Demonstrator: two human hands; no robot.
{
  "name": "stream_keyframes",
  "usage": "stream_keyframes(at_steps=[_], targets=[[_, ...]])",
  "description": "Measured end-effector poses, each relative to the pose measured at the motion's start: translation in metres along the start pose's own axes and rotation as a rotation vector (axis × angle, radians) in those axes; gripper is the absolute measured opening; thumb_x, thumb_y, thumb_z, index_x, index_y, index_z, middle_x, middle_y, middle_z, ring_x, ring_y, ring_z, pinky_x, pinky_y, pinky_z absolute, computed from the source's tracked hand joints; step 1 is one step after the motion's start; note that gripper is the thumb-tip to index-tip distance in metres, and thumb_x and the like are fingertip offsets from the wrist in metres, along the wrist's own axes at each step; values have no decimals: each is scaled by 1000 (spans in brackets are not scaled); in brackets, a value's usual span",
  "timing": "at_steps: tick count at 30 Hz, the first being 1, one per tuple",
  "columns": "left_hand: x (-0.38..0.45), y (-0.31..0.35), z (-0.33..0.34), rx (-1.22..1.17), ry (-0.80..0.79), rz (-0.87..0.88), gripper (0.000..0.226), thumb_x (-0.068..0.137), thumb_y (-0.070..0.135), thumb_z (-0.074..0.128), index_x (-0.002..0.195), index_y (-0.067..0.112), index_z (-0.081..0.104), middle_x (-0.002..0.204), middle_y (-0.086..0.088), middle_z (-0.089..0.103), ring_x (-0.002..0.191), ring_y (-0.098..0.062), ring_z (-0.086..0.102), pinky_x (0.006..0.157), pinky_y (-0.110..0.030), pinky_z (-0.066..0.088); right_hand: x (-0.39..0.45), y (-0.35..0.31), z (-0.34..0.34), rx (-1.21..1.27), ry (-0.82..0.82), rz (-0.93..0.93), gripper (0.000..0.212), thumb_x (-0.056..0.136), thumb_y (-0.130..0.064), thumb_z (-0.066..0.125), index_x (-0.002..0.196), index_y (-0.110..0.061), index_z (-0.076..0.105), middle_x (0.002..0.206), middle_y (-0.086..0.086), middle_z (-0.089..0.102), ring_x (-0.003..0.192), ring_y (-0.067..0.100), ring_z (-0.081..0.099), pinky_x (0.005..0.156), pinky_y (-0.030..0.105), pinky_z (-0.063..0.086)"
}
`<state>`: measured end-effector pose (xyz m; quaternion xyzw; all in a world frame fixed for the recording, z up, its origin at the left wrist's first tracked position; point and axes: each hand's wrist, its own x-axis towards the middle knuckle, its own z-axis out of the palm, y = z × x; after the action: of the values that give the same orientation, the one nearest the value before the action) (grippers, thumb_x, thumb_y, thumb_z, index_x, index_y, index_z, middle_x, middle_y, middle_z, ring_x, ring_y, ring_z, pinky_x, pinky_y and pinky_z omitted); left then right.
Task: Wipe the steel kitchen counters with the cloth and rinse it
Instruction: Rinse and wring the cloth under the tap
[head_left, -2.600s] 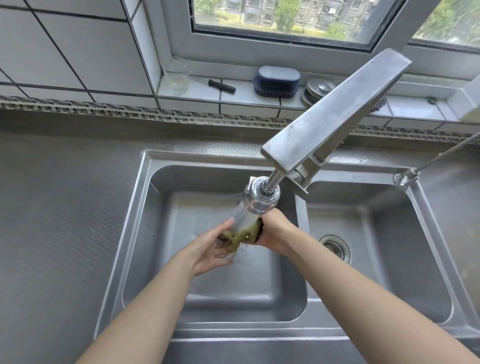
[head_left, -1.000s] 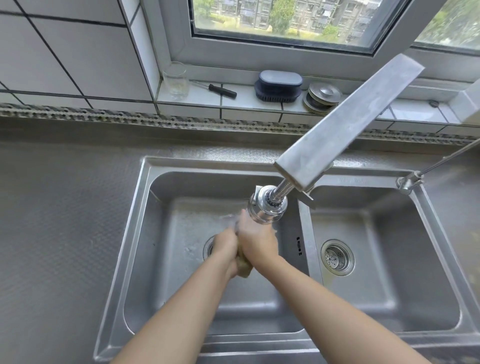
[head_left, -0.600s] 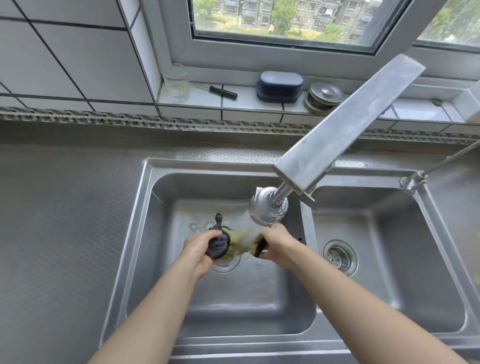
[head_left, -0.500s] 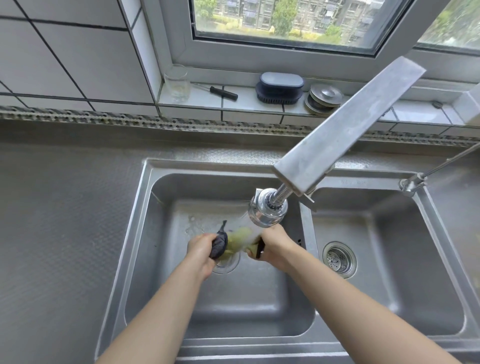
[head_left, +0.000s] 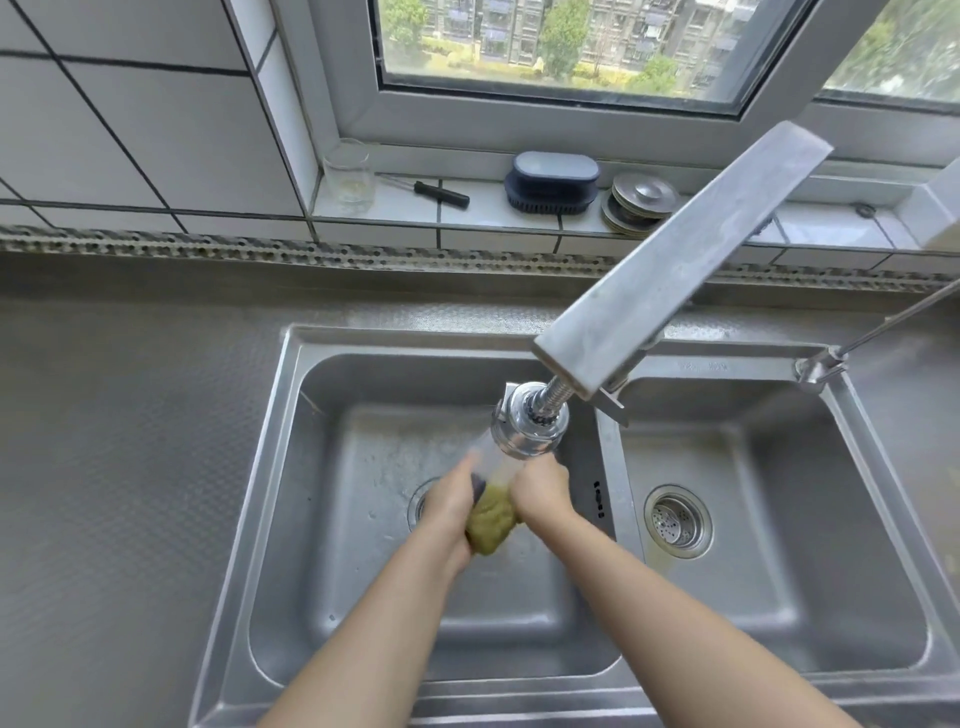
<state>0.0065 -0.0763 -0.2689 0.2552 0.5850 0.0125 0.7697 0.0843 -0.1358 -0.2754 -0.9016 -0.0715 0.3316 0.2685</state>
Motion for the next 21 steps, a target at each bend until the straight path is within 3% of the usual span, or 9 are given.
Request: stream_keyframes(at_steps=[3,6,10,11,13,14,16,18,21], targets=[[8,9,-21,-123,31,23,36,91,32,63,105,-1,66,101,-22,72,79,-36,70,61,-42,58,11,-2,-5,198,-102,154,22,88,-9,38,84,-6,59,79,18,59,54,25,52,44,25,39],[15,17,-39,-251,134,34,38,91,18,63,125,0,57,116,-20,66,87,-33,65,65,-45,55,6,-10,-7,617,-255,212,24,93,-3,30,82,-14,48,71,7,39,49,14,27,42,21,23],[16,14,-52,-215,167,-17,15,90,-2,55,104,-4,57,84,-19,60,60,-28,63,39,-33,54,-17,-16,-12,865,-510,101,32,86,16,38,73,-10,51,62,6,51,44,10,39,35,18,24],[13,14,-51,-209,137,-62,6,91,-2,52,95,-4,55,82,-18,58,63,-28,62,36,-35,52,-22,-17,-14,878,-565,69,29,86,16,41,73,-9,49,62,8,49,45,11,39,35,18,25],[9,14,-46,-236,28,-193,12,94,5,48,86,-3,53,80,-20,60,74,-31,59,39,-42,53,-30,-19,-17,910,-692,-6,30,87,14,41,71,-11,43,62,9,35,46,15,29,38,21,22],[7,15,-42,-249,-34,-257,19,96,13,49,88,-3,55,80,-21,62,78,-31,60,44,-44,54,-33,-18,-17,892,-721,-23,30,89,12,41,71,-11,45,61,8,34,46,14,29,39,22,22],[5,19,-35,-231,-155,-313,26,96,24,52,93,-1,59,77,-21,64,70,-28,65,46,-43,58,-38,-14,-18,710,-662,-23,24,92,3,49,82,-14,62,61,6,53,44,13,45,37,20,30],[6,23,-29,-129,-226,-295,23,91,22,54,82,2,62,67,-15,63,52,-23,63,44,-29,54,-42,-7,-22,477,-644,-49,15,92,-5,58,94,-16,67,65,0,64,48,10,56,39,18,38],[7,26,-24,0,-247,-233,35,91,15,45,65,1,63,58,-13,64,49,-23,63,47,-26,53,-39,-2,-37,220,-612,-137,7,86,-13,66,91,-9,64,64,-2,61,50,10,56,45,21,44]])
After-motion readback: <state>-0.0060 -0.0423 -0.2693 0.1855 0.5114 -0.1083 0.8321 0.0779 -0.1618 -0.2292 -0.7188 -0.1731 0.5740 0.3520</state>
